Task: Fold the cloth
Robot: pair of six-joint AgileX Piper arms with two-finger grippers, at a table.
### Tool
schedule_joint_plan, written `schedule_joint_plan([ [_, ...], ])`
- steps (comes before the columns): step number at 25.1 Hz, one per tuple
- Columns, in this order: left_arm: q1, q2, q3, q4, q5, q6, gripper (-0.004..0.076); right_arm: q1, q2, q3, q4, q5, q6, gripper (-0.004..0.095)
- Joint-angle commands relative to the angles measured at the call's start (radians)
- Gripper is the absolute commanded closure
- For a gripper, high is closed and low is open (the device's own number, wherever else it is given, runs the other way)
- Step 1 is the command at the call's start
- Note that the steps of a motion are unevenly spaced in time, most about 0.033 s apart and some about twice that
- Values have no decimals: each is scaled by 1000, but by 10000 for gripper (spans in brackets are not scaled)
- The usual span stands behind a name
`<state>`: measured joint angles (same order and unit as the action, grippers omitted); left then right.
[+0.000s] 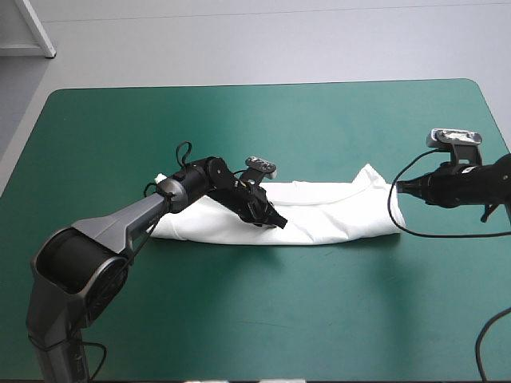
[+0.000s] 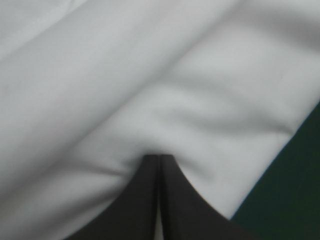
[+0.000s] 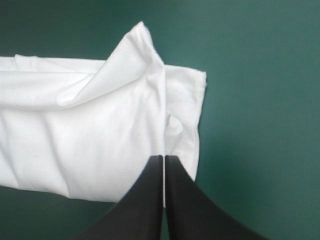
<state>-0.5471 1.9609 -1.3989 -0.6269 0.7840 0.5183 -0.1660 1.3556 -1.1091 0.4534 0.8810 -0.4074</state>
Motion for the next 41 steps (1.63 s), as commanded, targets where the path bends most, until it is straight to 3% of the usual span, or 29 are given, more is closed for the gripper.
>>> schedule_joint_plan([
  [1,-8,-12,-8,-11,7,1,705,-8,42,-25,78,0,-26,734],
  [4,-8,-12,-8,-11,13,12,705,-8,81,-25,91,-9,-30,376],
  [6,-8,-12,-8,-11,13,17,705,-8,102,-25,105,-13,-41,184],
  [8,-8,-12,-8,-11,13,19,705,-8,137,-25,131,-13,-53,56],
  [11,-8,-12,-8,-11,10,24,705,-8,194,-25,145,-13,-73,113],
  [15,-8,-12,-8,-11,6,24,705,-8,284,-25,149,-37,-97,305],
  [20,-8,-12,-8,-11,0,24,705,-8,333,-25,197,-28,-134,392],
  [27,-8,-12,-8,-11,-5,24,705,-8,397,-25,187,9,-163,688],
  [29,-8,-12,-8,-12,-5,24,705,-8,408,-25,189,8,-168,837],
  [31,-8,-12,-8,-12,-3,24,705,-8,408,-30,195,2,-173,922],
  [41,-8,-12,-8,-9,-6,24,705,21,244,-130,312,79,-220,921],
])
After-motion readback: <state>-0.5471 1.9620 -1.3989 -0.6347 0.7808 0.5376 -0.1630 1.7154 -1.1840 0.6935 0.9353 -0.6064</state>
